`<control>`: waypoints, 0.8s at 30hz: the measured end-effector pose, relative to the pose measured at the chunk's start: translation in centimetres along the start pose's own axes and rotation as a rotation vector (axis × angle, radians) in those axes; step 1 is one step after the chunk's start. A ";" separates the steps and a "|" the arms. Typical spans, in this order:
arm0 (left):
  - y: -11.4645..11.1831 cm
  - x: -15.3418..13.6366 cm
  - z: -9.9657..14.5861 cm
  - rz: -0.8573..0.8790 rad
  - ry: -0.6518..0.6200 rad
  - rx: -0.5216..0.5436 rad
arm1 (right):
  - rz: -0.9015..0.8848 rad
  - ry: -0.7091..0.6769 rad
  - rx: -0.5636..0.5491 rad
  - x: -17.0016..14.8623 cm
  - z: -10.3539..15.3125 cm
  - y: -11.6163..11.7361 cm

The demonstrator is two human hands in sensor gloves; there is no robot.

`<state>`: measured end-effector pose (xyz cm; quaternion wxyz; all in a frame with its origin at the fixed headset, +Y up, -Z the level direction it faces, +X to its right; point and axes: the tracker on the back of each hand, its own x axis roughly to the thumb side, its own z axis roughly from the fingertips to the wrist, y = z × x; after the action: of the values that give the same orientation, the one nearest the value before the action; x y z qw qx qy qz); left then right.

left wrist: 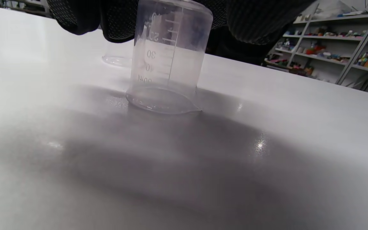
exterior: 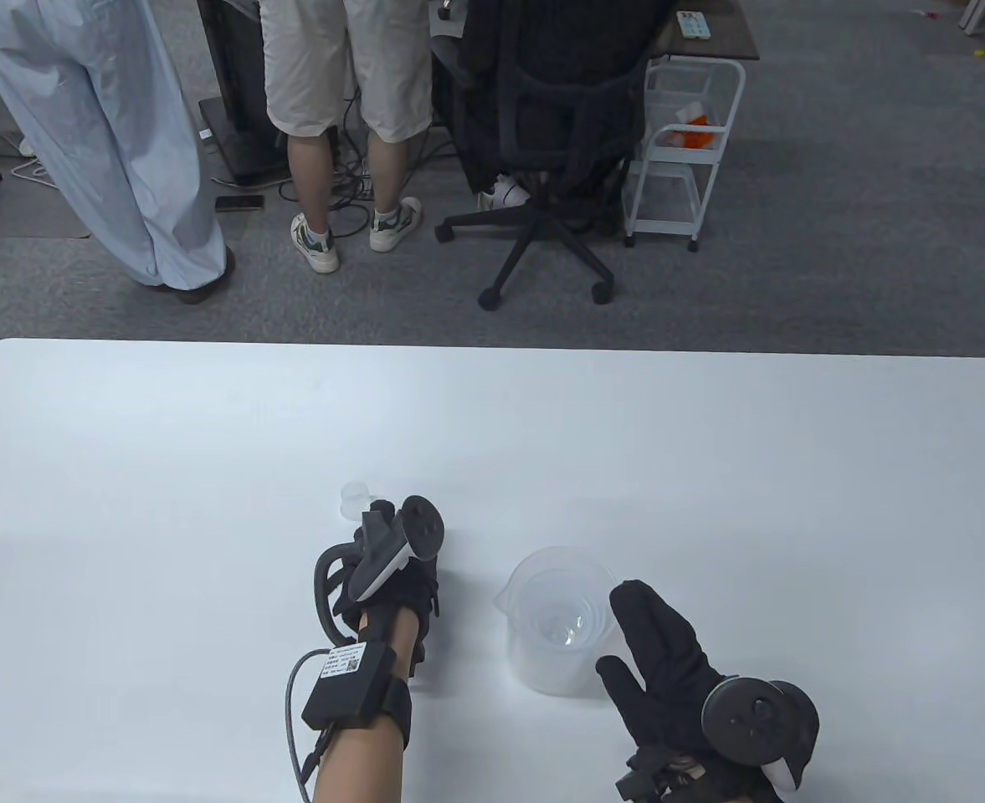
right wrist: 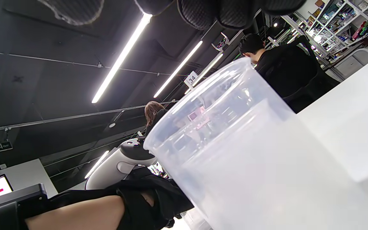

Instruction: Nest plastic beakers

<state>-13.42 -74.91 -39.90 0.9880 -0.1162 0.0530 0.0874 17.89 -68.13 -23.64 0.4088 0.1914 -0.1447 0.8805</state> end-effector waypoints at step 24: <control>5.4 -1.8 8.6 0.409 -0.160 0.348 | -0.080 -0.027 -0.017 0.4 0.0 -0.3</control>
<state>-15.45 -68.01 -32.55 0.9559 0.0754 0.0115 0.2835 17.86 -67.63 -23.43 0.4432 0.2054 -0.1499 0.8596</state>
